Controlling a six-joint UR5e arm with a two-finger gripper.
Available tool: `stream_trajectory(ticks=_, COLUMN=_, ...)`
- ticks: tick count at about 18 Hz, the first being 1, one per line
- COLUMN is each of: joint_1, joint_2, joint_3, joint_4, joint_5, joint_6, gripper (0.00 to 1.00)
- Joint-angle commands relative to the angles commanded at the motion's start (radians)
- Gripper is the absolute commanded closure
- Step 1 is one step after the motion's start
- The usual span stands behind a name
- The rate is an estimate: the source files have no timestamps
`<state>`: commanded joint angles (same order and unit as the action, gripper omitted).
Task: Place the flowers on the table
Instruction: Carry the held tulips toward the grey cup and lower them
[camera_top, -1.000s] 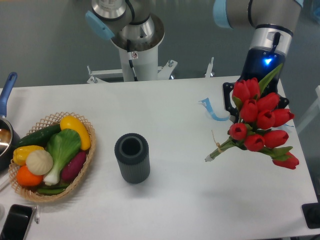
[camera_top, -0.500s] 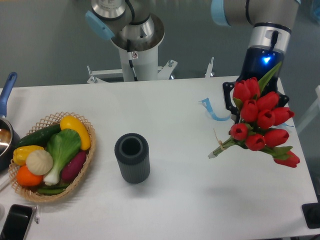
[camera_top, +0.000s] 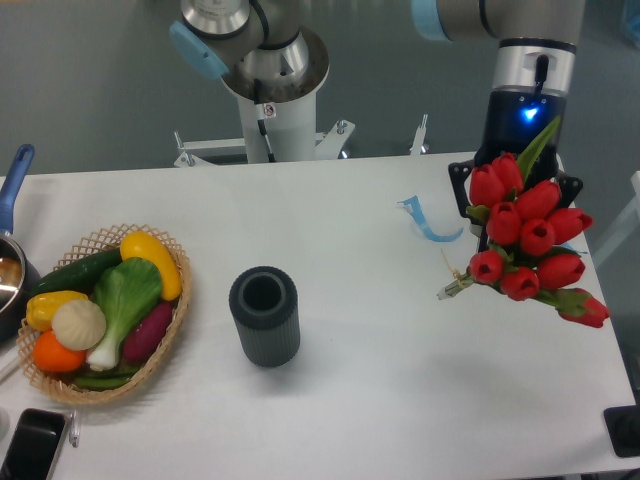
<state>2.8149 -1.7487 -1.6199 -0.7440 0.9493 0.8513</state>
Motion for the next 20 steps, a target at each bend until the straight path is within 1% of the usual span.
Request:
stream_trajectory(ticks=2, joint_1=-0.017, joint_2=0.0, joint_3=-0.012, joint_4=0.0, joint_5=0.075, joint_6=0.012, gripper=0.6)
stream_trajectory(ticks=5, joint_1=-0.072, joint_2=-0.005, joint_3=-0.043, joint_4=-0.002, joint_5=0.214, joint_6=0.095, gripper=0.6)
stream_trajectory(ticks=7, joint_1=-0.104, joint_2=-0.021, joint_3=-0.046, joint_4=-0.003, joint_5=0.284, joint_6=0.113, gripper=0.6)
stream_trajectory(ticks=10, joint_1=-0.153, joint_2=-0.073, joint_3=-0.043, joint_4=-0.003, joint_5=0.397, joint_6=0.136, gripper=0.6)
stream_trajectory(ticks=12, joint_1=-0.212, joint_2=-0.116, joint_3=-0.034, joint_4=-0.005, joint_5=0.524, joint_6=0.164, gripper=0.6)
stream_trajectory(ticks=15, joint_1=-0.287, joint_2=-0.199, joint_3=-0.005, joint_4=-0.015, joint_5=0.711, joint_6=0.201, gripper=0.6)
stream_trajectory(ticks=17, joint_1=-0.324, joint_2=-0.248, joint_3=0.021, joint_4=-0.047, joint_5=0.799, joint_6=0.207, gripper=0.6)
stream_trajectory(ticks=19, joint_1=-0.345, joint_2=-0.284, joint_3=0.028, joint_4=-0.086, joint_5=0.856, joint_6=0.215, gripper=0.6)
stream_trajectory(ticks=20, joint_1=-0.354, joint_2=-0.301, joint_3=0.026, joint_4=-0.089, joint_5=0.879, joint_6=0.216, gripper=0.6)
